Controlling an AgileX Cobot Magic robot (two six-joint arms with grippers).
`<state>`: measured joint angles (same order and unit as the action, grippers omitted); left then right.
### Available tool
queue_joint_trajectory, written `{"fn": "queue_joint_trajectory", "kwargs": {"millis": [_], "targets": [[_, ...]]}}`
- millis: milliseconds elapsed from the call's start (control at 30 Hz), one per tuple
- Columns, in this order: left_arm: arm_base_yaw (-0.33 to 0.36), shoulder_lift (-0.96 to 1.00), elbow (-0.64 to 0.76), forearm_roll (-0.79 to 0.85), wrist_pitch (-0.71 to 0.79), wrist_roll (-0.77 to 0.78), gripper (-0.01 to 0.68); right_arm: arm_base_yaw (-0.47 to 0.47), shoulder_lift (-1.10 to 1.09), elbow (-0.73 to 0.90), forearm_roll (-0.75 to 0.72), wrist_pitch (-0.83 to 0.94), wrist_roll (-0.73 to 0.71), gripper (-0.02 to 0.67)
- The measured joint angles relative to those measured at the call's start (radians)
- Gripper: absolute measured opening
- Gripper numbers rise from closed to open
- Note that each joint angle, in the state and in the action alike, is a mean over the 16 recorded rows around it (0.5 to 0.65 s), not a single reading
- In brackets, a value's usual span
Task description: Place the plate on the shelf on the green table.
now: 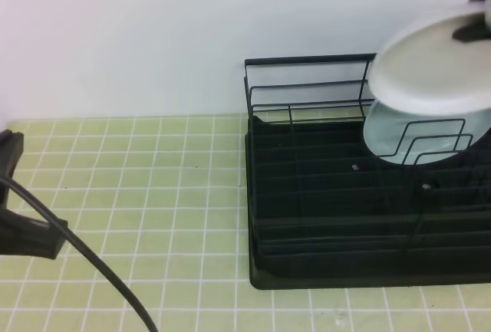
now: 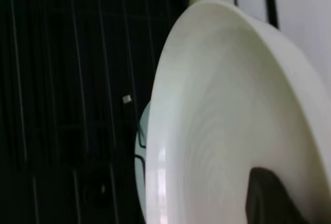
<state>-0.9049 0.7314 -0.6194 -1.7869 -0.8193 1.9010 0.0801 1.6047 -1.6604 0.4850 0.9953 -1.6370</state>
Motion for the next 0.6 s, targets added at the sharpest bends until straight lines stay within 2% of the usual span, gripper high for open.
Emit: {"fn": "queue_joint_trajectory", "kwargs": {"millis": [600], "targets": [[0.0,0.0,0.0,0.007,-0.014,0.012,0.002,0.001,0.106,0.0,-0.067,-0.065,0.009,-0.003]]}}
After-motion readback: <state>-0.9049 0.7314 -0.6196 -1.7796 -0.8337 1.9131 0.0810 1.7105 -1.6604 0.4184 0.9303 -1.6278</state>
